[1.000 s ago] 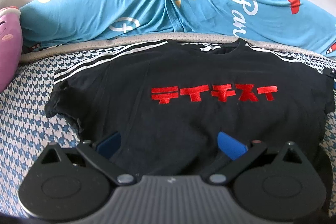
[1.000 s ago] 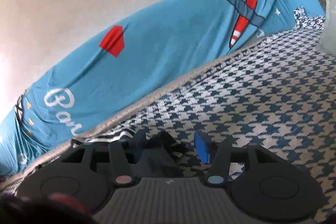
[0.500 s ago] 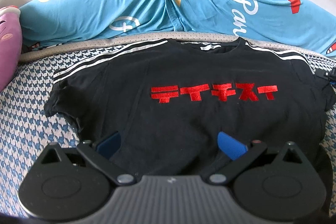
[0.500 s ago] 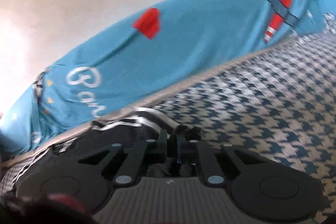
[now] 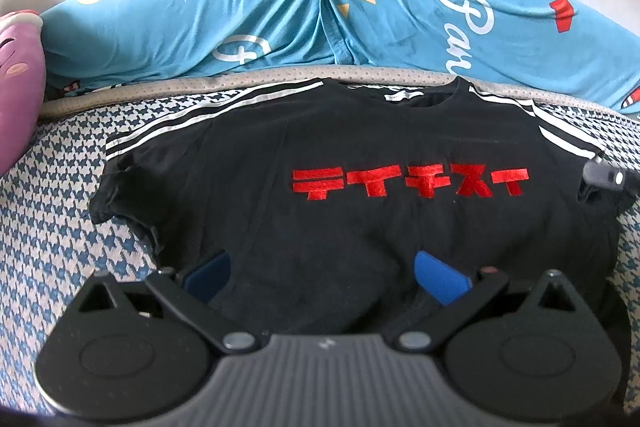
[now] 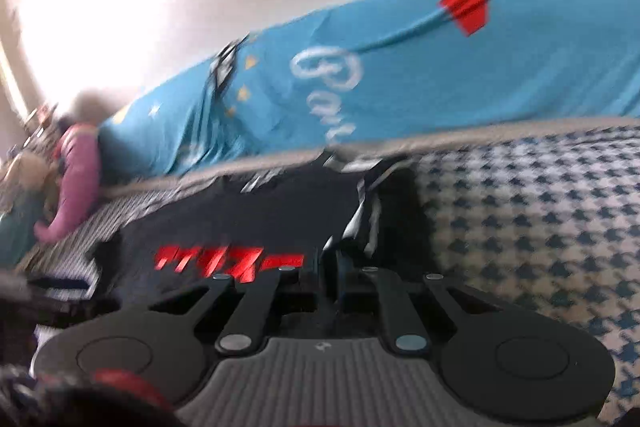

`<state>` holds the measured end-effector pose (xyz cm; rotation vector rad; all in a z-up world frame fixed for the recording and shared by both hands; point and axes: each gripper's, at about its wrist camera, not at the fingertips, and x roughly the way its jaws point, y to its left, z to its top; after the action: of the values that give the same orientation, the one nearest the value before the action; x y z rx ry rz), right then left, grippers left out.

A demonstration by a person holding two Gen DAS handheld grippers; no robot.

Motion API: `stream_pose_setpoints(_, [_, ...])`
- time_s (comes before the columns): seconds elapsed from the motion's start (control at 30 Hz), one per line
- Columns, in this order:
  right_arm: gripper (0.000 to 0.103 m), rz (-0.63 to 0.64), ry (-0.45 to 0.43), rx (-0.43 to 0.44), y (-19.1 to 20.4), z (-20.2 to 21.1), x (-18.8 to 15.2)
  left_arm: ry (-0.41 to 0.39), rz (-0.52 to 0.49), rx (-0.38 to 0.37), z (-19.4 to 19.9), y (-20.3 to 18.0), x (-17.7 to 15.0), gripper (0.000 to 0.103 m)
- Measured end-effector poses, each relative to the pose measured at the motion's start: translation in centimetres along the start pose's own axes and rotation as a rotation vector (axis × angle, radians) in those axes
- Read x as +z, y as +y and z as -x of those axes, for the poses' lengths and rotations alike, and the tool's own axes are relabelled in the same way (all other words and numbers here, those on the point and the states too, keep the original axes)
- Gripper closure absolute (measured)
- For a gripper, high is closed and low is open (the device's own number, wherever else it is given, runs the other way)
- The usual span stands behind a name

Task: Fold clothes
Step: 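Bring the right gripper back over the T-shirt's sleeve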

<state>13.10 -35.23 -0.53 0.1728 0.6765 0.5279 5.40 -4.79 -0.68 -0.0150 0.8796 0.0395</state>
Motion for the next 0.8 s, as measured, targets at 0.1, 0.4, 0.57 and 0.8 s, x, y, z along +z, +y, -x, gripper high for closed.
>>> stream_pose_setpoints(0.1, [0.091, 0.043, 0.022, -0.009, 0.8, -0.3, -0.3, -0.006, -0.005, 0.001, 0.1, -0.1, 0.0, 0.000])
stream_pose_setpoints(0.4, [0.072, 0.128, 0.034, -0.052, 2.2, 1.7, 0.1, -0.006, -0.006, 0.004, 0.1, -0.1, 0.0, 0.000])
stream_pose_setpoints(0.57, [0.054, 0.083, 0.003, -0.120, 1.5, 2.1, 0.2, -0.007, -0.007, 0.003, 0.1, -0.2, 0.0, 0.000])
stream_pose_setpoints(0.8, [0.048, 0.036, -0.015, -0.221, 1.6, -1.2, -0.1, -0.009, -0.019, 0.007, -0.1, -0.6, -0.1, 0.000])
